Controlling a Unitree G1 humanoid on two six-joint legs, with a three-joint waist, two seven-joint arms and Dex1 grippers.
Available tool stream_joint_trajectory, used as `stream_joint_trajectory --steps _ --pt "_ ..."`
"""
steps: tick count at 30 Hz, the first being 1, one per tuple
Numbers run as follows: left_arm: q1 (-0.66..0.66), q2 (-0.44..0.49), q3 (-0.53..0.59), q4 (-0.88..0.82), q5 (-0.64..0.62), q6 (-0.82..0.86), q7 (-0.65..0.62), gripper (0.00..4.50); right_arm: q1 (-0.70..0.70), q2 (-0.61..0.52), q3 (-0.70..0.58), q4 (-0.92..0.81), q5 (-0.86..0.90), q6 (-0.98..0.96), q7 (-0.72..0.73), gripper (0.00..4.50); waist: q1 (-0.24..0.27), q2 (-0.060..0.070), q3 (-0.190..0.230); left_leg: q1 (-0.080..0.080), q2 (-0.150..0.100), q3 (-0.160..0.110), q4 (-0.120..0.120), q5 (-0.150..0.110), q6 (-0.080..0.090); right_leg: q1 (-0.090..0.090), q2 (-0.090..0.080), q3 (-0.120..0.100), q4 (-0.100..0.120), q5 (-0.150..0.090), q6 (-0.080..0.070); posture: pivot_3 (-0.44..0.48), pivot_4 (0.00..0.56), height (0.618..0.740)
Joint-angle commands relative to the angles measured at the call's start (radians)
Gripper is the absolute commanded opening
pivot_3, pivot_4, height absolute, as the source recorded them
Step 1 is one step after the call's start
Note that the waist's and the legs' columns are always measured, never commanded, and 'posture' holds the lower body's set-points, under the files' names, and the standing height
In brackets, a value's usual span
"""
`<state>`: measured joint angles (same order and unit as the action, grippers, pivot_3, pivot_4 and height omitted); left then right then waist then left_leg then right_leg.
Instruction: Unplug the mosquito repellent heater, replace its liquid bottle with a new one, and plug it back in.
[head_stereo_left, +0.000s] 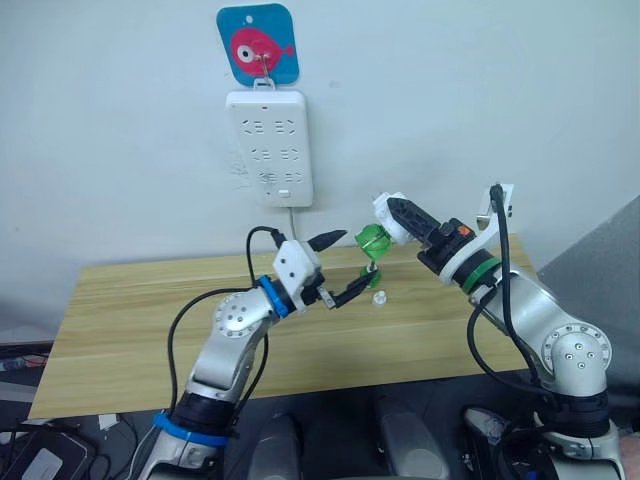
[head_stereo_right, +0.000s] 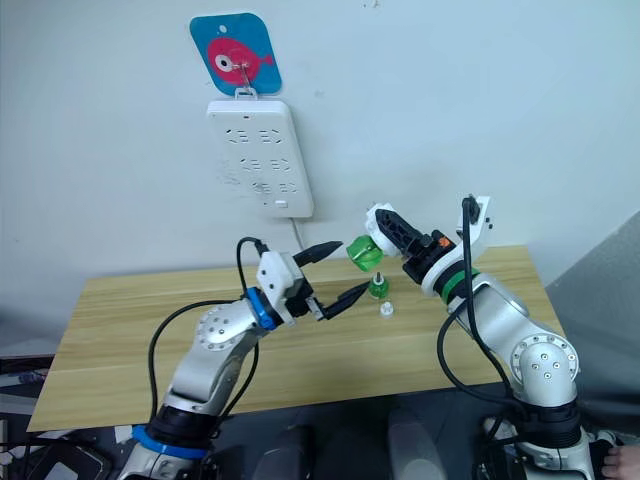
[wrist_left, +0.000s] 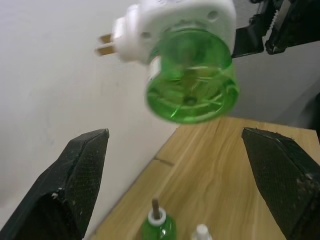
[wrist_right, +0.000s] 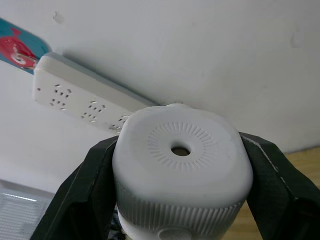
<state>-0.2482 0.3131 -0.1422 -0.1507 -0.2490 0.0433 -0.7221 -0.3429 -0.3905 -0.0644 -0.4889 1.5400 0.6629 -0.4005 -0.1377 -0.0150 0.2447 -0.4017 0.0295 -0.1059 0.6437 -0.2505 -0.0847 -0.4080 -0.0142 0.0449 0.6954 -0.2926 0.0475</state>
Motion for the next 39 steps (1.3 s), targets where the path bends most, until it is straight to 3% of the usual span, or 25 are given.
stream_joint_trajectory --steps 1,4,11,16,20,39 --pt "0.037 0.085 0.122 -0.106 -0.121 0.078 -0.037 4.50 -0.021 -0.108 -0.037 -0.082 -0.132 0.015 0.101 3.07 0.000 0.000 0.000 0.000 0.000 0.000 0.000 0.000 0.000 0.000 0.000 0.000 0.000 0.000 0.000 -0.186 0.194 0.725" --pt "0.053 0.154 0.222 -0.151 -0.199 0.171 -0.020 4.50 -0.004 -0.179 -0.028 -0.144 -0.218 0.025 0.156 3.07 0.000 0.000 0.000 0.000 0.001 0.000 -0.001 0.000 0.000 -0.001 0.000 0.000 0.001 0.000 -0.001 -0.183 0.195 0.725" --pt "-0.010 0.255 0.397 -0.098 -0.217 0.233 0.059 4.50 -0.020 -0.248 0.035 -0.275 -0.393 0.047 0.254 3.07 0.006 0.000 0.000 0.000 0.000 0.000 -0.001 0.000 0.000 -0.001 0.000 -0.001 0.000 0.000 0.000 -0.173 0.196 0.725" --pt "-0.127 0.293 0.399 0.030 -0.187 0.207 0.046 4.50 -0.065 -0.246 0.087 -0.298 -0.465 0.068 0.315 3.07 0.014 0.000 0.000 0.000 0.000 0.000 0.000 0.000 0.000 -0.001 0.000 -0.001 0.000 0.000 0.000 -0.172 0.195 0.725" --pt "-0.215 0.290 0.370 0.123 -0.156 0.173 0.031 3.63 -0.089 -0.228 0.090 -0.296 -0.486 0.087 0.332 3.07 0.022 0.000 0.000 0.000 0.000 0.000 0.000 0.000 0.000 -0.001 0.000 -0.001 0.000 0.000 -0.001 -0.181 0.195 0.725" --pt "-0.479 0.280 0.277 0.485 -0.095 0.089 -0.165 3.62 -0.086 -0.183 0.077 -0.323 -0.522 0.133 0.355 3.07 0.029 0.000 0.000 -0.001 0.000 -0.002 0.001 0.000 0.000 -0.001 0.000 -0.003 0.001 0.000 -0.001 -0.212 0.195 0.725"
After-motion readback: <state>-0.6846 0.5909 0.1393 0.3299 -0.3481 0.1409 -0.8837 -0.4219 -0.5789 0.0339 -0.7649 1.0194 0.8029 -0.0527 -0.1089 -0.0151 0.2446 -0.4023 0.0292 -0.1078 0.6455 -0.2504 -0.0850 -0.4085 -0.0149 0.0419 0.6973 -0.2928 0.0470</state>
